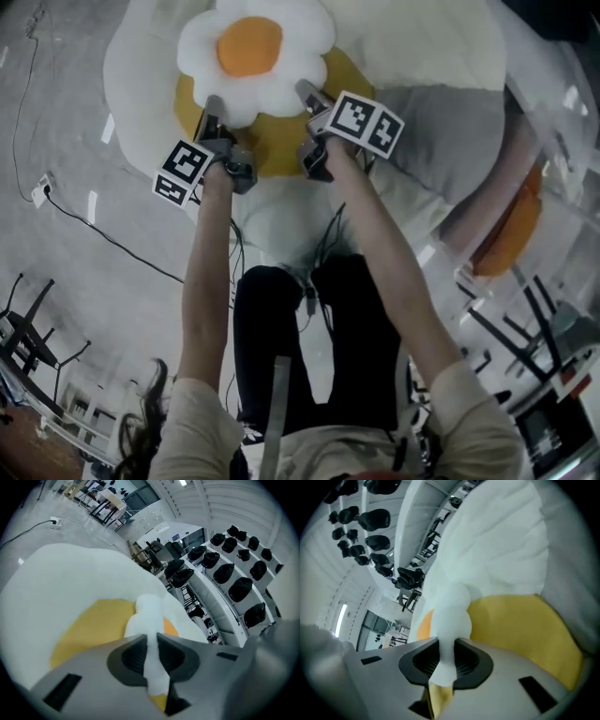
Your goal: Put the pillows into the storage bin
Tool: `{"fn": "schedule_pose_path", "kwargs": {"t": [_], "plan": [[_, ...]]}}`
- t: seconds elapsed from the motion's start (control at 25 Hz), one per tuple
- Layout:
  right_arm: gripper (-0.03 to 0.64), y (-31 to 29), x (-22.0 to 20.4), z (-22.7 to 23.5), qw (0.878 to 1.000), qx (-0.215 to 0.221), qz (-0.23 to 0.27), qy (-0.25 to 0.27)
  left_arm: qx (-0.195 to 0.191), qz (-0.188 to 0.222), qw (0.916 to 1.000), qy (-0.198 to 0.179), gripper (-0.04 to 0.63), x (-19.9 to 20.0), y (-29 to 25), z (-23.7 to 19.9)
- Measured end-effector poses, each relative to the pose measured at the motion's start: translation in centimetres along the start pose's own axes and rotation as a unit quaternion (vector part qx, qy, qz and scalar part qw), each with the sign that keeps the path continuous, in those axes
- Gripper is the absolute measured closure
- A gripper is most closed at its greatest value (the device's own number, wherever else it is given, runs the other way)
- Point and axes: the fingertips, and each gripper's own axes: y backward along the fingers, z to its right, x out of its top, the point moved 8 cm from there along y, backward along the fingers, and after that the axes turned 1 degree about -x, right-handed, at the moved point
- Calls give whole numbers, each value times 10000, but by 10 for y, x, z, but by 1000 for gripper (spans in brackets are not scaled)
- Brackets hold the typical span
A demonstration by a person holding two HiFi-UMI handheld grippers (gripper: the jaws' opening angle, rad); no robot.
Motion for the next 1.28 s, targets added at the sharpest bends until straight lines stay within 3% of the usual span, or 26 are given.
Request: {"fn": "schedule_pose_path", "kwargs": {"t": [0.2, 0.4, 0.56, 0.76, 1.04, 1.28], "plan": [[571, 67, 19, -66, 9936, -198, 198, 1095, -154, -37, 9970, -753, 558, 16, 43, 78], [575, 149, 36, -159, 9676, -432, 555, 2427, -466, 69, 9936, -1026, 561, 48, 103, 168], [575, 206, 44, -224, 9525, -384, 984, 2858, -698, 301, 9909, -1108, 561, 71, 150, 222], [575, 249, 45, -269, 9315, -415, 1446, 3312, -1060, 515, 9840, -1335, 561, 88, 186, 265], [575, 286, 42, -265, 9242, -467, 1910, 3275, -1462, 294, 9711, -1865, 560, 78, 192, 289], [575, 358, 62, -192, 9279, -804, 2217, 2887, -1749, -290, 9542, -2408, 560, -5, 171, 336]]}}
